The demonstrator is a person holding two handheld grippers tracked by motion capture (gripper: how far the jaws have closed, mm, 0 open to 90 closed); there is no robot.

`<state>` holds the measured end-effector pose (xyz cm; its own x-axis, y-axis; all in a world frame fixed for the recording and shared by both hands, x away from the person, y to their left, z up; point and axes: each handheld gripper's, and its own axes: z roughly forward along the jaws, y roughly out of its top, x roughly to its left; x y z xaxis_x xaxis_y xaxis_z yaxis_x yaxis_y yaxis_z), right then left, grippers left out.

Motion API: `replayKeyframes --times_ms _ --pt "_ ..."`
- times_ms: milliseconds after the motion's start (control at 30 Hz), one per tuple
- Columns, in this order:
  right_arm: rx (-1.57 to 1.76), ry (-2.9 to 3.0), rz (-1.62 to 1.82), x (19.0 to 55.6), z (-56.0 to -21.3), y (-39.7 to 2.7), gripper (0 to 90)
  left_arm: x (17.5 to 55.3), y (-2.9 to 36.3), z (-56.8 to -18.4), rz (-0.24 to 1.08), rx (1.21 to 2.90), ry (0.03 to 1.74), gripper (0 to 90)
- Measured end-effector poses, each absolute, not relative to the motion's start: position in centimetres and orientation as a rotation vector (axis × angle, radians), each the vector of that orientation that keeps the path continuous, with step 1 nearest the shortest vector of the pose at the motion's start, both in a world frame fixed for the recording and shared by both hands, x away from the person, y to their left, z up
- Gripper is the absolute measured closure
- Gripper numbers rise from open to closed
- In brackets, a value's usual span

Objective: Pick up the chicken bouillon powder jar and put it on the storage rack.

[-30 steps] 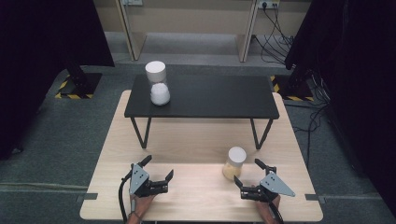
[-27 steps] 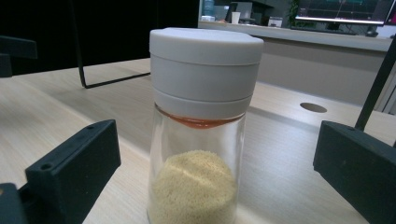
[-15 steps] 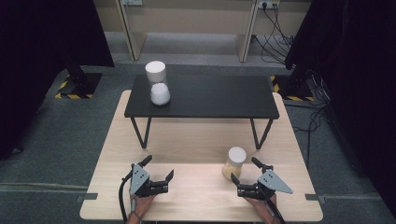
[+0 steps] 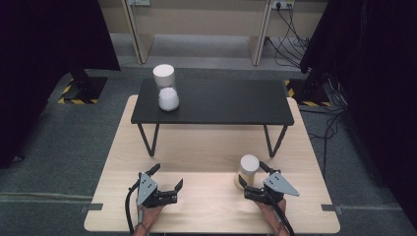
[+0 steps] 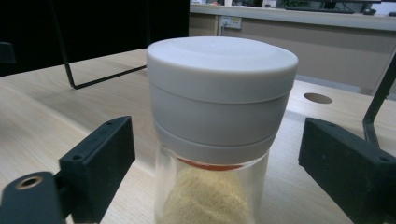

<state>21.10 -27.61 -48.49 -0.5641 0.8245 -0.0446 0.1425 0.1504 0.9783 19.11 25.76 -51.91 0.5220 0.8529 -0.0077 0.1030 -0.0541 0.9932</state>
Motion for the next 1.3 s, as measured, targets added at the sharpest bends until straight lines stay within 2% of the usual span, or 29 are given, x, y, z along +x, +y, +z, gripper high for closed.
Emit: replayKeyframes --times_ms 567,867,1300 --pt "0.955 1.815 1.428 21.4 -48.6 -26.1 23.4 19.1 25.7 -51.9 0.761 1.529 0.849 0.7" --pt "0.958 1.816 1.435 21.5 -48.5 -26.0 33.7 19.1 25.6 -51.9 0.762 1.530 0.847 0.9" --pt "0.982 1.838 1.454 21.4 -47.5 -25.8 34.9 19.1 25.6 -51.8 0.763 1.540 0.836 1.0"
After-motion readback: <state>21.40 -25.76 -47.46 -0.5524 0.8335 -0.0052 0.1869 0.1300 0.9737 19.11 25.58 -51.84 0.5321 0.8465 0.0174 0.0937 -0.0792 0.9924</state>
